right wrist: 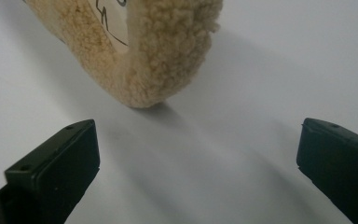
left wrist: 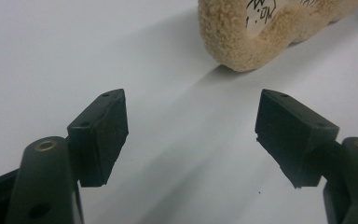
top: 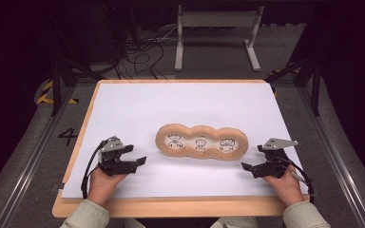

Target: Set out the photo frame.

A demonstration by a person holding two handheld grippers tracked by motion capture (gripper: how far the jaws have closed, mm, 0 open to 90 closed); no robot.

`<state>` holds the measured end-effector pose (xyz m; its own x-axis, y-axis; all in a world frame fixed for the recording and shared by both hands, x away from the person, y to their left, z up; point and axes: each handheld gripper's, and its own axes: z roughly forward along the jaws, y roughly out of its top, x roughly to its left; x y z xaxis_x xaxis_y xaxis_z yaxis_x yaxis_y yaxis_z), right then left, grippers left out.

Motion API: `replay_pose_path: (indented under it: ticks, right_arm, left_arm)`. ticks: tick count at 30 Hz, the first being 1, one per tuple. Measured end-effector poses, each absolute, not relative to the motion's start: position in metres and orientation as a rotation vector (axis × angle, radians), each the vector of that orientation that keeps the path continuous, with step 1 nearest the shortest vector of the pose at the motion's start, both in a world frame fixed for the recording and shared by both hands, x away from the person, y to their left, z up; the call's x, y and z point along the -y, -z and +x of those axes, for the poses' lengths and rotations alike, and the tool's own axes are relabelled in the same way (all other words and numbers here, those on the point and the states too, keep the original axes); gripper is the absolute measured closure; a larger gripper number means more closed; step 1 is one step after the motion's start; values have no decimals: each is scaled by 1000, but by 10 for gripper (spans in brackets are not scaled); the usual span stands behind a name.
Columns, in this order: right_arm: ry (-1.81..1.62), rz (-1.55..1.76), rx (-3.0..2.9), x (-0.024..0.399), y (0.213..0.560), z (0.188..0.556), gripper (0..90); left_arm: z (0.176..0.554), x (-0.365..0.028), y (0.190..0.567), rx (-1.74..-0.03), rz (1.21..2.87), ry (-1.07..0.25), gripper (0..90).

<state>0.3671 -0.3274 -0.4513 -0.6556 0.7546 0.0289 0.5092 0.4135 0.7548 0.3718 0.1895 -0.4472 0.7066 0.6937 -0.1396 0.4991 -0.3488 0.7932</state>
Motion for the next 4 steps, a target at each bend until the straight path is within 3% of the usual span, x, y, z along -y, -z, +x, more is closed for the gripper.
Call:
replay_pose_path:
  ticks: [4]
  right_arm:
    - [-1103, 1101, -2340, 330, 450, 366, 0]
  left_arm:
    - [372, -188, 448, -903, 2035, -279, 257]
